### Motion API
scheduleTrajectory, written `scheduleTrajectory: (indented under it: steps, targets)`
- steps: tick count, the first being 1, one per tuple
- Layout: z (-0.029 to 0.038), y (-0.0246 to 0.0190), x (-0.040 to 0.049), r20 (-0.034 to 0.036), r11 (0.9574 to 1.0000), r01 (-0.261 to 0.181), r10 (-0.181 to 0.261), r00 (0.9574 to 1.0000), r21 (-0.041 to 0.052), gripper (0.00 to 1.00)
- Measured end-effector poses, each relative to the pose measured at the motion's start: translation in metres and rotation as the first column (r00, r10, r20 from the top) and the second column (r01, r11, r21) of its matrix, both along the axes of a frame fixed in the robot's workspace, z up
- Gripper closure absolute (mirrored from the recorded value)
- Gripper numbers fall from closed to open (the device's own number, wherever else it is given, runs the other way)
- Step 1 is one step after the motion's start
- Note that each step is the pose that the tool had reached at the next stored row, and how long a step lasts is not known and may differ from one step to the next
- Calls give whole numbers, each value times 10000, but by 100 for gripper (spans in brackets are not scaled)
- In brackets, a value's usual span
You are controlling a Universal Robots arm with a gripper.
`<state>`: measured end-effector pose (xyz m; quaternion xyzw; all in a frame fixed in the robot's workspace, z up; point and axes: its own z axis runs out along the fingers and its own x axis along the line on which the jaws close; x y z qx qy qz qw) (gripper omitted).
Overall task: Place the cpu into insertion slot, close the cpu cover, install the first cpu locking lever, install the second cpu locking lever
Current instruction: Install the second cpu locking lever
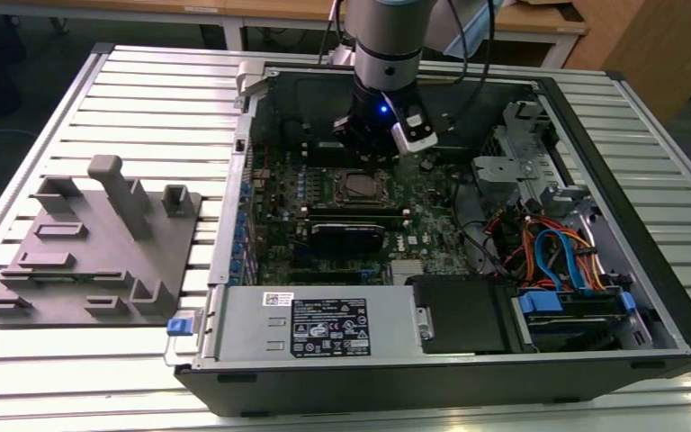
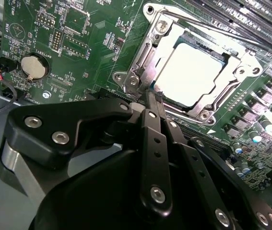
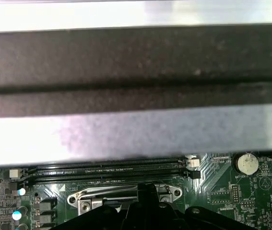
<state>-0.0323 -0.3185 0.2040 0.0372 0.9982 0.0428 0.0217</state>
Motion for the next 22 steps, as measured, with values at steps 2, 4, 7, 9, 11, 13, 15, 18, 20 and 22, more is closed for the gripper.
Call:
scheduleTrajectory:
  steps: [2, 4, 7, 9, 11, 13, 15, 18, 20, 22]
  targets:
    - [3, -1, 0, 0, 10000, -1, 1, 10000, -1, 90]
    - [8, 0, 0, 0, 10000, -1, 1, 10000, -1, 90]
    - [18, 0, 0, 0, 10000, -1, 1, 10000, -1, 90]
    - [21, 0, 0, 1, 10000, 0, 0, 10000, 2, 90]
    - [22, -1, 0, 1, 10000, 0, 0, 10000, 1, 90]
    - [23, -6, 0, -1, 10000, -2, 2, 10000, -1, 90]
    - [22, -17, 0, 0, 10000, -1, 1, 10000, 0, 90]
    - [21, -25, 0, 1, 10000, 1, -1, 10000, 1, 90]
    - [22, -29, 0, 0, 10000, 0, 0, 10000, 0, 90]
    - [22, -31, 0, 0, 10000, 0, 0, 10000, 0, 90]
